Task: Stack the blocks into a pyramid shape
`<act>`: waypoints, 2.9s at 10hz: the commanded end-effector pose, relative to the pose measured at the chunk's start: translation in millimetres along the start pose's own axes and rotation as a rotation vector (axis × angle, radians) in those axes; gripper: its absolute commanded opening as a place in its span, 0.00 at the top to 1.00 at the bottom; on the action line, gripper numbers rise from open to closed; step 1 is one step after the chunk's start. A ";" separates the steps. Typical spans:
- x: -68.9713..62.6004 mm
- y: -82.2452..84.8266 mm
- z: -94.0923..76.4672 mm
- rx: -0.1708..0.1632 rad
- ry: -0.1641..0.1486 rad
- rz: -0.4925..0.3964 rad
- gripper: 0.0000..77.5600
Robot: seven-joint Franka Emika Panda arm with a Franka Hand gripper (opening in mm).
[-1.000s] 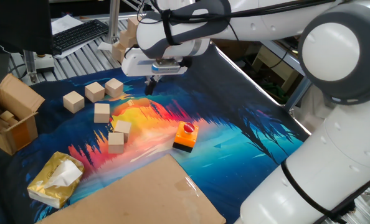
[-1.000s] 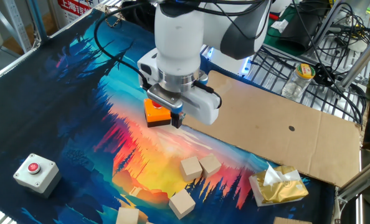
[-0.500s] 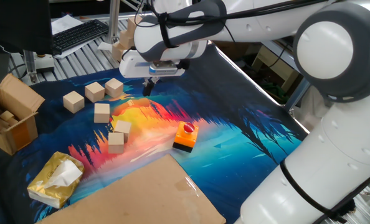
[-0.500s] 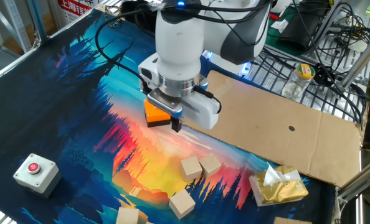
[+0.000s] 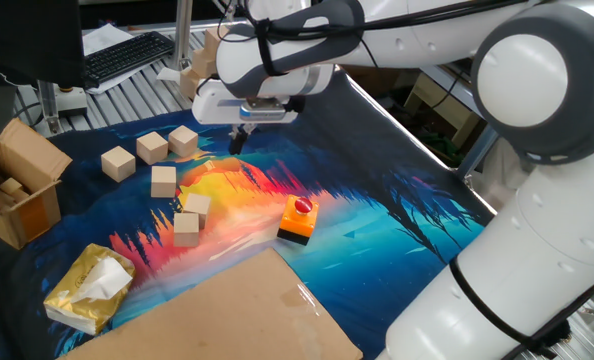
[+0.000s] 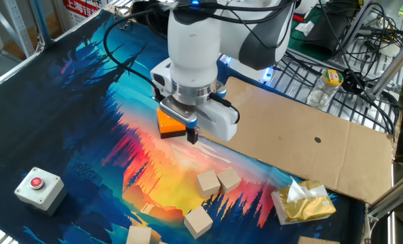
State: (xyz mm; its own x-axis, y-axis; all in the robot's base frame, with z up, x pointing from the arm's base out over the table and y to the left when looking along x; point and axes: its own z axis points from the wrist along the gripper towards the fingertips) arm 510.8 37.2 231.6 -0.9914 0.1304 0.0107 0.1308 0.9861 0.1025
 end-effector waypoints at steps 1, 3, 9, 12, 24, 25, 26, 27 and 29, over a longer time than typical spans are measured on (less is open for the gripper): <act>-0.8 0.1 -1.1 0.012 0.028 0.015 1.00; -0.8 0.1 -1.1 -0.004 0.042 0.033 1.00; -11.9 25.9 33.4 0.006 0.030 0.074 1.00; -15.3 52.2 71.2 0.006 0.021 0.118 1.00; -17.7 56.8 107.1 0.033 0.015 0.179 1.00; -17.7 56.8 107.1 0.031 0.005 0.170 1.00; -17.7 56.8 107.1 0.027 0.006 0.169 1.00; -17.7 56.8 107.1 0.020 0.009 0.161 1.00; -17.7 56.8 107.1 0.013 0.011 0.155 1.00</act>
State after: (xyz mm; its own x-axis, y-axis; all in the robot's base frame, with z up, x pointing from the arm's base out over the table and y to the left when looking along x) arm 535.1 102.0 129.5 -0.9598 0.2781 0.0377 0.2804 0.9562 0.0844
